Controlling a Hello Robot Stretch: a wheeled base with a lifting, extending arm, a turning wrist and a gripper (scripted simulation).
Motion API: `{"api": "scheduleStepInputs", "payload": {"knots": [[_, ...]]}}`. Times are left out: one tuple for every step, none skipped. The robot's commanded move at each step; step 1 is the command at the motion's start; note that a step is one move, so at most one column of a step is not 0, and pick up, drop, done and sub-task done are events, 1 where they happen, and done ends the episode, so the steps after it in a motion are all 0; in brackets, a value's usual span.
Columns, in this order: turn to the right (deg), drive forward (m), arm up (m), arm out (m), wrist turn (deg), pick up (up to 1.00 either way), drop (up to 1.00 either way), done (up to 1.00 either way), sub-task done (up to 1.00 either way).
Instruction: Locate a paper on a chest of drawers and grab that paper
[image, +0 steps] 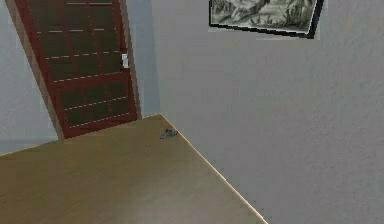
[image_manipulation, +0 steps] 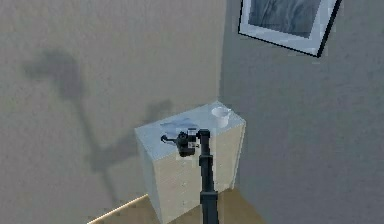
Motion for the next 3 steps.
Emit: {"api": "scheduleStepInputs", "payload": {"knots": [[0.0,0.0,0.0,0.0,0.0,1.0,0.0,0.0,0.0],[0.0,0.0,0.1,0.0,0.0,0.0,0.0,0.0,0.0],[0.0,0.0,0.0,0.0,0.0,0.0,0.0,1.0,0.0]]}}
